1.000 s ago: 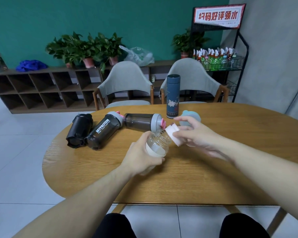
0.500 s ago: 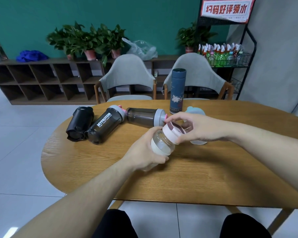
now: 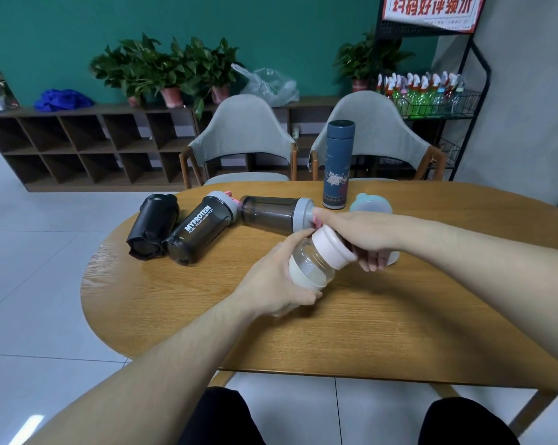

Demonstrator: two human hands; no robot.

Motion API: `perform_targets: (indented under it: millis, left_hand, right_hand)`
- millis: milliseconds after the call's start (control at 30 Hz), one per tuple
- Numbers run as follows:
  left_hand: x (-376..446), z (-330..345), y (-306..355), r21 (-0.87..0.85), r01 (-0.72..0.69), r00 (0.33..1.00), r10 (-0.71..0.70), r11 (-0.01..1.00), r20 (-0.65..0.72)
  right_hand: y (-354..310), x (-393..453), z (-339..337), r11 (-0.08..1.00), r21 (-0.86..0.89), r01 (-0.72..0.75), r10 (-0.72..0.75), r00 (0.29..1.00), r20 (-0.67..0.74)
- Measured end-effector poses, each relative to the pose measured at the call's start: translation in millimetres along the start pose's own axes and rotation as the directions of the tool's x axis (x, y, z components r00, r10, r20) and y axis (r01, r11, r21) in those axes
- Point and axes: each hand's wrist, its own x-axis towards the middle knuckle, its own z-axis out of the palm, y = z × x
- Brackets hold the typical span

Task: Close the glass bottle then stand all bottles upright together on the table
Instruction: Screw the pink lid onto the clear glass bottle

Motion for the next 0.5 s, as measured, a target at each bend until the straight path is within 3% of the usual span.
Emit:
perform_targets:
  millis: [67, 200, 267, 367, 500]
  left_hand:
    - [0.3, -0.2, 0.9, -0.002, 0.004, 1.0, -0.004, 1.0, -0.001]
    - [2.4, -1.2, 1.2, 0.006, 0.012, 1.0, -0.012, 1.0, 0.017]
    - [3.3, -1.1, 1.3, 0.01, 0.012, 1.0, -0.012, 1.0, 0.028]
    - [4.2, -0.4, 1.1, 0.019, 0.023, 0.999, -0.023, 1.0, 0.031]
    - [4.7, 0.4, 1.4, 0.029, 0.029, 0.999, -0.03, 0.999, 0.039]
  right_hand:
    - [2.1, -4.3, -4.7, 1.0, 0.015, 0.0, 0.0, 1.0, 0.019]
    - [22.5, -16.0, -21.0, 0.936, -0.001, 0.351, -0.35, 0.934, 0.071]
    - [28.1, -18.1, -20.9, 0.896, -0.059, 0.439, -0.434, 0.897, 0.08]
    - [25.0, -16.4, -15.6, 0.897, -0.062, 0.438, -0.437, 0.899, 0.034]
    - [14.7, -9.0, -6.1, 0.968, -0.056, 0.244, -0.245, 0.969, -0.025]
